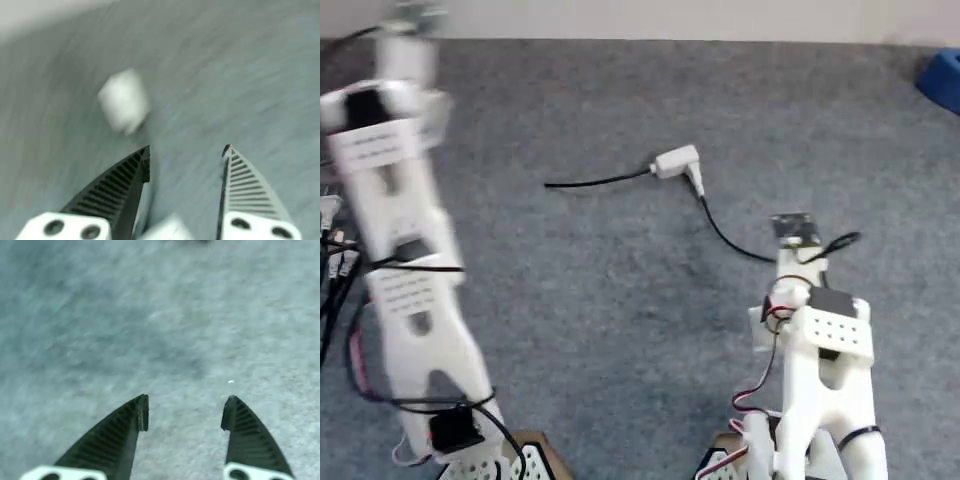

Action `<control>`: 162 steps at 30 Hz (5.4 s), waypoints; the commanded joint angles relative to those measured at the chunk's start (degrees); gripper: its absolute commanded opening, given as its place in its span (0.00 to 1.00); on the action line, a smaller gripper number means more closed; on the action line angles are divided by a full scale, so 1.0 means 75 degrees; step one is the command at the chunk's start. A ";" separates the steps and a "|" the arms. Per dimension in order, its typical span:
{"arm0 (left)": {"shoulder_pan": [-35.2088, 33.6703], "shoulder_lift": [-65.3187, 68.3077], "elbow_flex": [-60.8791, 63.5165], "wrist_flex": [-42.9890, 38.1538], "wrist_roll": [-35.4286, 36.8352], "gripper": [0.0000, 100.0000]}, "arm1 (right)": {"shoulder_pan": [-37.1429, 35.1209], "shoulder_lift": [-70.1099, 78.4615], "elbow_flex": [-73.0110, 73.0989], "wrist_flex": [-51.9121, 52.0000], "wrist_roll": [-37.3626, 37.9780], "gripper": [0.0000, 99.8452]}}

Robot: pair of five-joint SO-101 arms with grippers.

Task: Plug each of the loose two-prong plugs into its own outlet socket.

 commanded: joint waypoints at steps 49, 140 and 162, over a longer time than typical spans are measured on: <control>-0.1471 -0.0639 0.3862 0.1078 -0.5497 0.23 | -0.0920 -0.0147 -0.0522 0.0721 0.0035 0.24; 0.7121 -0.8246 1.5103 -0.2333 -0.2309 0.08 | 0.0826 -0.0135 -0.0592 0.0709 -0.0234 0.24; 0.6945 -0.6019 1.4037 -0.3247 -0.2731 0.09 | 0.1448 -0.0158 -0.0651 0.0510 -0.0164 0.24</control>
